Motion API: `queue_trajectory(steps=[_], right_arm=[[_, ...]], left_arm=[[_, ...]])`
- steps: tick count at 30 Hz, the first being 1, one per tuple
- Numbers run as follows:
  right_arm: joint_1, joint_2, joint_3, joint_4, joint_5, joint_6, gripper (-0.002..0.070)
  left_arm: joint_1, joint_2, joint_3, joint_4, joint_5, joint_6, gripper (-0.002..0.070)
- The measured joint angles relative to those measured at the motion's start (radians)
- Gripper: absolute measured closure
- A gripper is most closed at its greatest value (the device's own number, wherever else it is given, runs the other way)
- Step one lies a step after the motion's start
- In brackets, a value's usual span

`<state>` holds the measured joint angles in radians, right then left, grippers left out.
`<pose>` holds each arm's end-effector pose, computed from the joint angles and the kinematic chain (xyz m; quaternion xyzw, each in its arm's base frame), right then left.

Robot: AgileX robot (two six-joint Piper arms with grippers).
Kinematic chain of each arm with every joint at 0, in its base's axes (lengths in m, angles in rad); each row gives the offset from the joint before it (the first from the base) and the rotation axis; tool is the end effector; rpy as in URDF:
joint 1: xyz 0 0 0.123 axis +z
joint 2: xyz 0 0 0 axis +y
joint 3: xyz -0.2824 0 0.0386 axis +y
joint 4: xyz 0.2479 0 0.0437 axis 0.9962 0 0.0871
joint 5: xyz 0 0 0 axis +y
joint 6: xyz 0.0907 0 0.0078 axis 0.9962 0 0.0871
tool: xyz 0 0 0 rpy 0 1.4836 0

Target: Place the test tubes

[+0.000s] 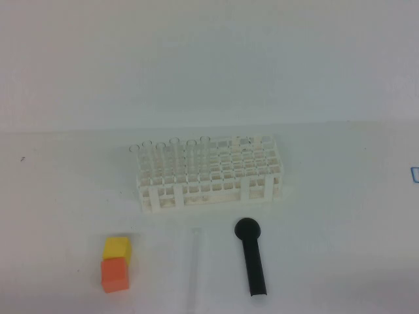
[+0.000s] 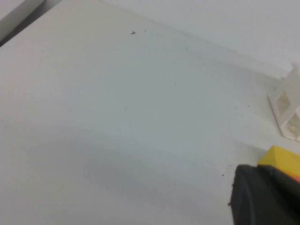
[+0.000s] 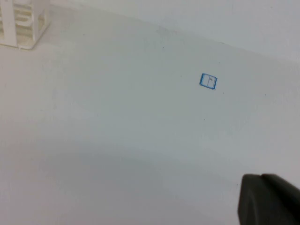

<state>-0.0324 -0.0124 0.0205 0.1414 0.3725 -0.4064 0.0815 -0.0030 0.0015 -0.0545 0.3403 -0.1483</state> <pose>0.0526 0.0030 0.1737 -0.1120 0.7939 -0.0710 0.5934 0.0534 0.0027 0.1821 -0.1052 0.7830 -0.0434 0.6115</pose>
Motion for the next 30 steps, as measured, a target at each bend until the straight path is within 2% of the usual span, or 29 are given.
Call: queue_trajectory(steps=[5,10,13,18,23,30], right_arm=[[0.0,0.0,0.0,0.0,0.0,0.0,0.0678],[0.0,0.0,0.0,0.0,0.0,0.0,0.0678],[0.0,0.0,0.0,0.0,0.0,0.0,0.0678],[0.0,0.0,0.0,0.0,0.0,0.0,0.0678],[0.0,0.0,0.0,0.0,0.0,0.0,0.0678],[0.0,0.0,0.0,0.0,0.0,0.0,0.0678]], left_arm=[[0.0,0.0,0.0,0.031,-0.035,0.015,0.0676],[0.0,0.0,0.0,-0.125,-0.235,-0.106,0.0676],[0.0,0.0,0.0,-0.143,-0.31,-0.116,0.0676],[0.0,0.0,0.0,-0.235,-0.366,-0.185,0.0676],[0.0,0.0,0.0,-0.246,-0.409,-0.197,0.0676],[0.0,0.0,0.0,-0.345,-0.634,-0.454,0.0676]])
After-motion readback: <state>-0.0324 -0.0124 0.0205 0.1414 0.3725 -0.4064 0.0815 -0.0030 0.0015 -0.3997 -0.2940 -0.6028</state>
